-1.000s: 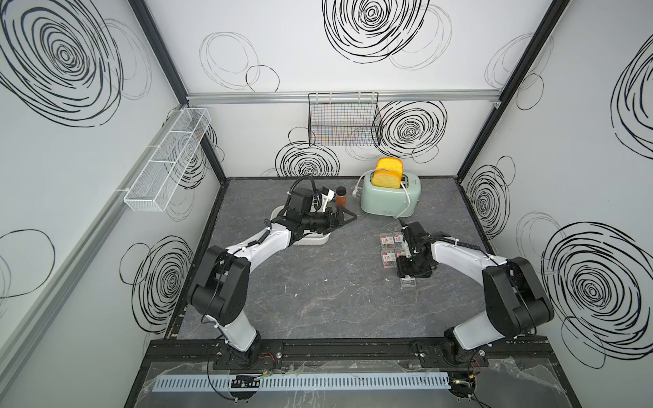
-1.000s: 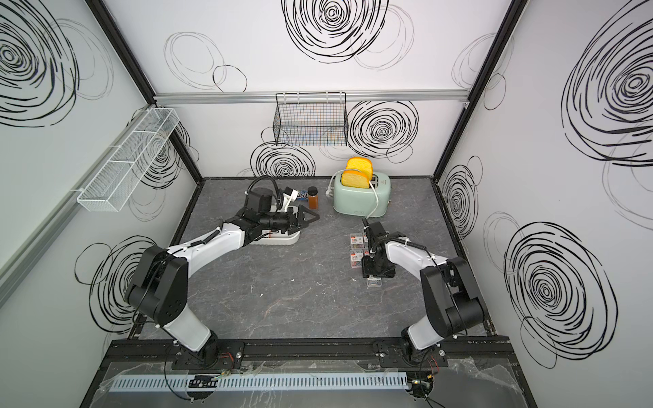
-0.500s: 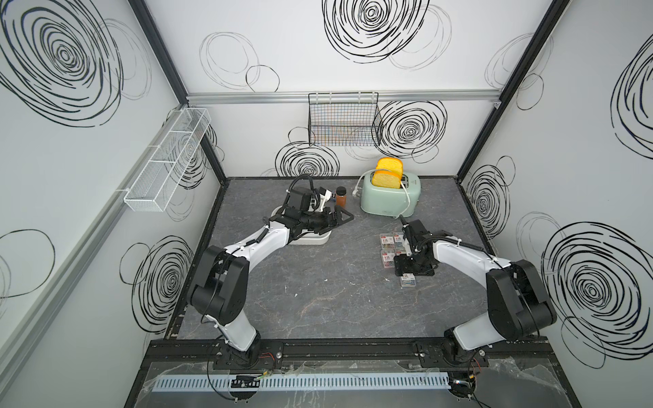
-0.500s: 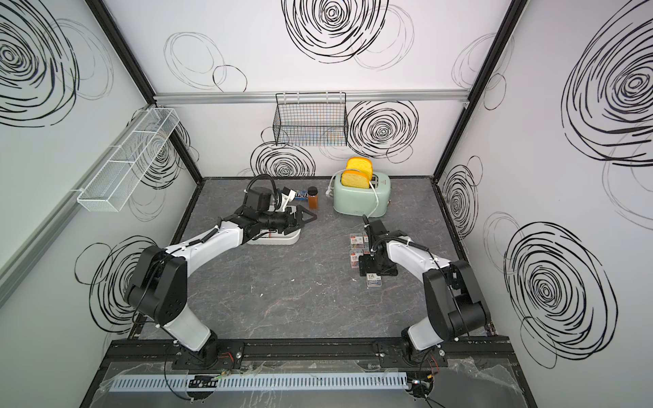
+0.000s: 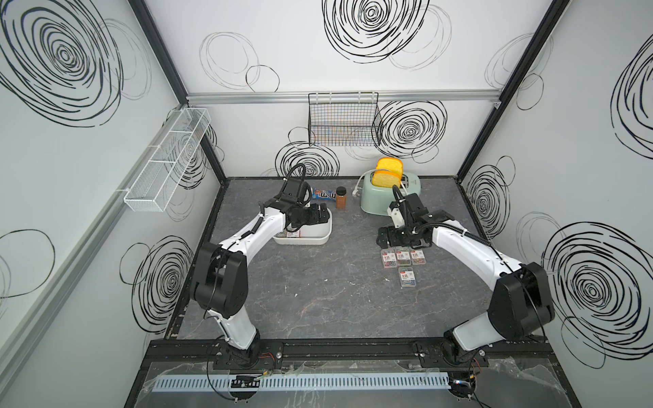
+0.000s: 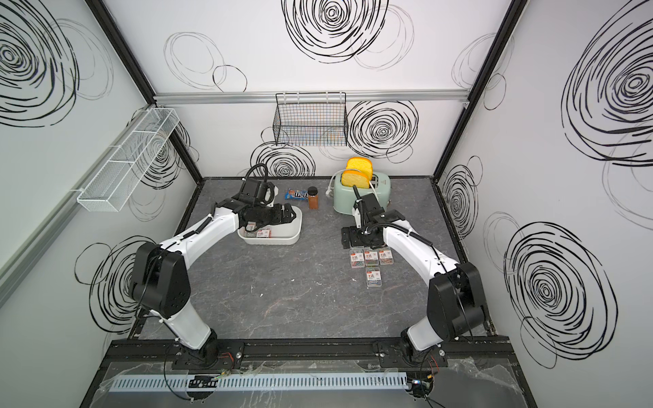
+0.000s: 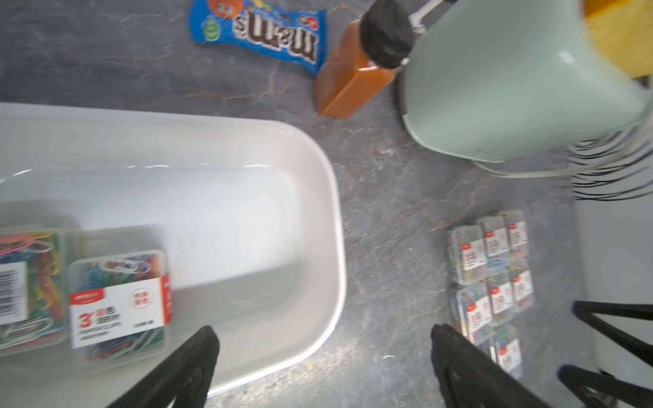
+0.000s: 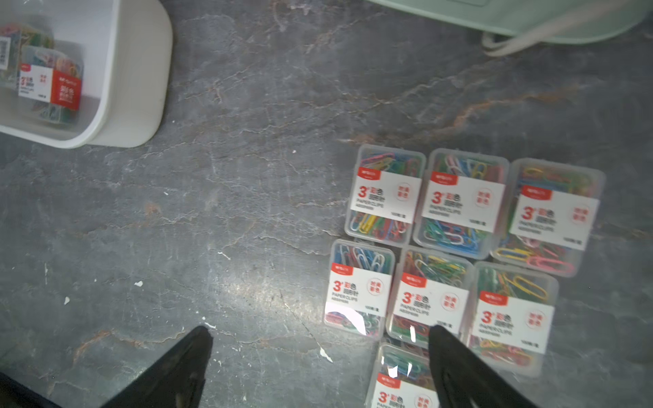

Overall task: Take the paper clips out of the storage box
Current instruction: Pick up the boxed paper clips from the storage box.

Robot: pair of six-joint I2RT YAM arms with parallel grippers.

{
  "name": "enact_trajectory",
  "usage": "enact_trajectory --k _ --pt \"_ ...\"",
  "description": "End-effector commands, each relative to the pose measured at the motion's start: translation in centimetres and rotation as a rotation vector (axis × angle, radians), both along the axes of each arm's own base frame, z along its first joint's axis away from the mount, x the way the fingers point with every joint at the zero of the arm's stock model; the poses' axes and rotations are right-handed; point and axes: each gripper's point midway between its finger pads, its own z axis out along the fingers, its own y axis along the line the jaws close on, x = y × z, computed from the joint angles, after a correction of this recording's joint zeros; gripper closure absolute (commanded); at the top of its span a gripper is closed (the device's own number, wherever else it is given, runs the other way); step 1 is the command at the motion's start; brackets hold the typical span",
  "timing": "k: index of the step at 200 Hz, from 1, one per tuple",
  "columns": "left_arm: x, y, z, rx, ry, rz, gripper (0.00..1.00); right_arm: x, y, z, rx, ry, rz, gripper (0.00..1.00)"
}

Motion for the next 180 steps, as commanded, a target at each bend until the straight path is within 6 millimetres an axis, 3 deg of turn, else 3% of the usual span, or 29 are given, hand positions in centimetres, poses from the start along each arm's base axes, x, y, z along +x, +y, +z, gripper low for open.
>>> enact_trajectory --k 1,77,180 --pt "0.4 3.3 -1.5 0.171 0.024 0.038 0.02 0.9 1.9 1.0 0.062 -0.025 0.058 0.01" --pt "0.9 6.6 -6.6 0.359 0.115 0.104 0.01 1.8 3.1 0.8 0.084 -0.029 0.102 0.01" --pt "1.9 8.2 -9.9 0.458 0.124 0.158 0.02 2.4 2.8 0.2 0.080 -0.020 0.111 0.01"
